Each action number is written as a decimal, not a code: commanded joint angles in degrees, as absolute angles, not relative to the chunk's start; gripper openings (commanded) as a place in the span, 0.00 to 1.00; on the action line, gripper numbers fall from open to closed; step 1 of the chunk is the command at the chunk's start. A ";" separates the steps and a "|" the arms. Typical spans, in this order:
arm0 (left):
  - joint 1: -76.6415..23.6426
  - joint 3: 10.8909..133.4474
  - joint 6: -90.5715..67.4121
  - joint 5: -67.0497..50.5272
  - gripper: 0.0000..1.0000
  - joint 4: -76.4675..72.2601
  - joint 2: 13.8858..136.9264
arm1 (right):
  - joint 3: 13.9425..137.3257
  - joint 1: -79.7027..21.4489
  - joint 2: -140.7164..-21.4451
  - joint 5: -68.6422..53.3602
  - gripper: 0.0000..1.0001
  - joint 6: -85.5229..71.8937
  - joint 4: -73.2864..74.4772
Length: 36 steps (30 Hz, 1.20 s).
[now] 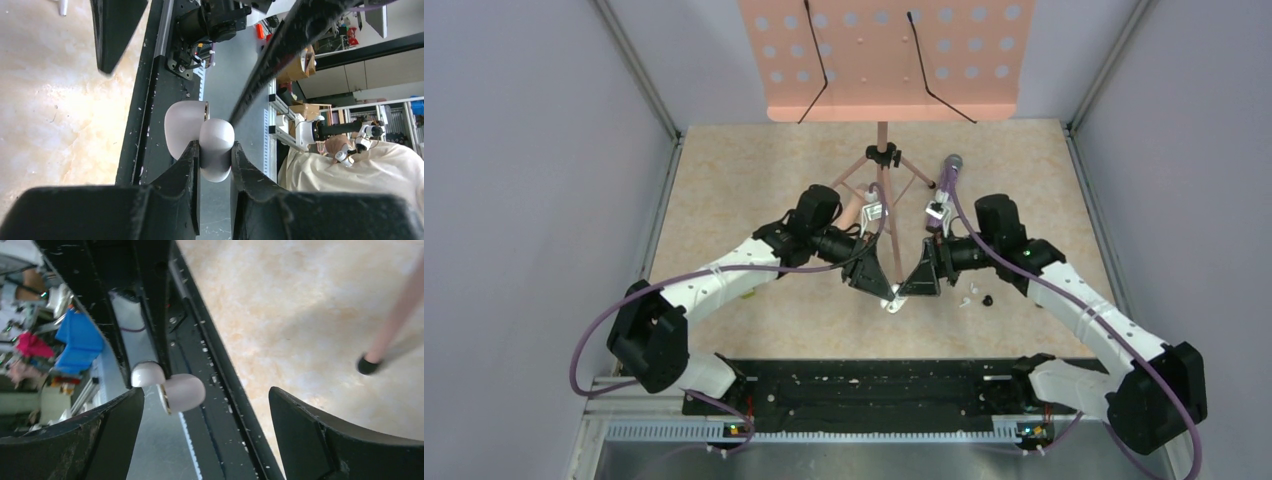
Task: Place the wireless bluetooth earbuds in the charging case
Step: Pass from the right arm to the left
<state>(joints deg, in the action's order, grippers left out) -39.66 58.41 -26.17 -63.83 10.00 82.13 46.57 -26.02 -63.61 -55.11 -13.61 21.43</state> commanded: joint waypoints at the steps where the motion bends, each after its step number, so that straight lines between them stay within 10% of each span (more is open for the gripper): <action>1: -37.95 60.53 -24.39 -63.24 0.00 13.27 82.22 | 48.10 -22.24 -57.66 -43.07 0.94 -14.74 25.44; 8: -36.65 55.95 -35.43 -54.39 0.00 4.36 80.53 | 48.84 -19.32 -45.30 -13.90 0.93 -20.14 37.63; 14: -36.75 50.99 -43.95 -40.18 0.00 -3.00 77.08 | 45.90 -18.81 -44.89 11.85 0.49 -30.00 43.41; 25: -37.17 47.29 -44.08 -31.70 0.00 -4.20 72.16 | 35.81 -13.83 -54.69 5.22 0.30 -35.60 30.93; 36: -37.71 47.34 -39.87 -33.65 0.00 -5.55 73.14 | 35.05 -13.89 -65.40 5.58 0.33 -32.20 23.37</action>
